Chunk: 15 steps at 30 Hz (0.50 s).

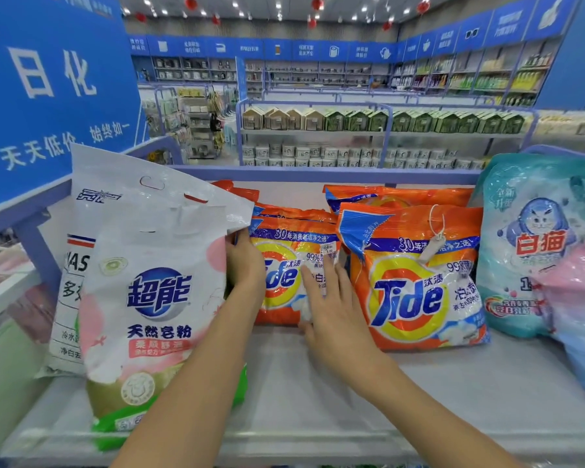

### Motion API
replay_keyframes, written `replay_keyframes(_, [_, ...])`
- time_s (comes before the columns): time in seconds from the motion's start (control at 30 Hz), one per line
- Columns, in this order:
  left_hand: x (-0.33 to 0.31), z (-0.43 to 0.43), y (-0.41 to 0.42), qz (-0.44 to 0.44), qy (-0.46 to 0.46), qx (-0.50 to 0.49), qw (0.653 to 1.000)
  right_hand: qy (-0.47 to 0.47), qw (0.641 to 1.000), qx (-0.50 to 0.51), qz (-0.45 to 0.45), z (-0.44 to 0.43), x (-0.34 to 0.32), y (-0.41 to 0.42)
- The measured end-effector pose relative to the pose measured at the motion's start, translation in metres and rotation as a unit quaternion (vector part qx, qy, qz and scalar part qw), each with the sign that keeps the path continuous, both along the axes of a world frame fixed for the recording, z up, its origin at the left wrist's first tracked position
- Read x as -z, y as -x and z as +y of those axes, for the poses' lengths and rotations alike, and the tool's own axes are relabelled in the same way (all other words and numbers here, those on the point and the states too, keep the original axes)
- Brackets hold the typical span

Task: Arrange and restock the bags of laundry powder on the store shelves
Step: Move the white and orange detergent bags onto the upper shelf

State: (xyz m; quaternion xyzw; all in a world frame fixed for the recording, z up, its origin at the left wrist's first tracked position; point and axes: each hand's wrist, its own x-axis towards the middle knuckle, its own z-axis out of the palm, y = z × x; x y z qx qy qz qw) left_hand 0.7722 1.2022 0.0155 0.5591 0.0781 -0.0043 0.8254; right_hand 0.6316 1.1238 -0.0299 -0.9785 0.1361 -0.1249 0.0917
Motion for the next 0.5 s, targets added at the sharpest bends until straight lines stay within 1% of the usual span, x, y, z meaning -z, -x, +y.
replay_keyframes(0.03, [0.0, 0.001, 0.004, -0.012, -0.018, 0.004, 1.0, 0.028, 1.0, 0.006, 0.007, -0.001, 0.006, -0.003])
replay_keyframes(0.07, [0.001, 0.003, 0.008, -0.031, -0.056, 0.004, 0.998, 0.066, 0.998, 0.013, -0.004, -0.001, 0.011, -0.005])
replay_keyframes(0.13, [0.007, 0.006, 0.017, -0.082, -0.141, 0.013, 0.987, 0.077, 0.996, 0.032, -0.035, -0.006, 0.024, -0.008])
replay_keyframes(0.23, [0.022, 0.019, 0.04, -0.141, -0.233, 0.072, 0.959, 0.102, 0.992, 0.031, -0.069, -0.01, 0.036, -0.013])
replay_keyframes(0.27, [0.029, 0.024, 0.049, -0.166, -0.285, 0.091, 0.94, 0.112, 0.99, 0.028, -0.078, -0.011, 0.036, -0.014])
replay_keyframes(0.33, [0.042, 0.033, 0.064, -0.215, -0.404, 0.116, 0.882, 0.126, 0.989, 0.032, -0.076, -0.012, 0.037, -0.016])
replay_keyframes(0.4, [0.052, 0.036, 0.072, -0.249, -0.523, 0.131, 0.805, 0.123, 0.99, 0.037, -0.059, -0.014, 0.035, -0.018])
replay_keyframes(0.43, [0.055, 0.036, 0.072, -0.254, -0.577, 0.138, 0.764, 0.113, 0.991, 0.038, -0.057, -0.015, 0.034, -0.019])
replay_keyframes(0.47, [0.054, 0.035, 0.074, -0.245, -0.619, 0.141, 0.733, 0.11, 0.992, 0.035, -0.058, -0.016, 0.034, -0.021])
replay_keyframes(0.5, [0.053, 0.034, 0.073, -0.23, -0.646, 0.139, 0.715, 0.112, 0.991, 0.028, -0.06, -0.016, 0.034, -0.022])
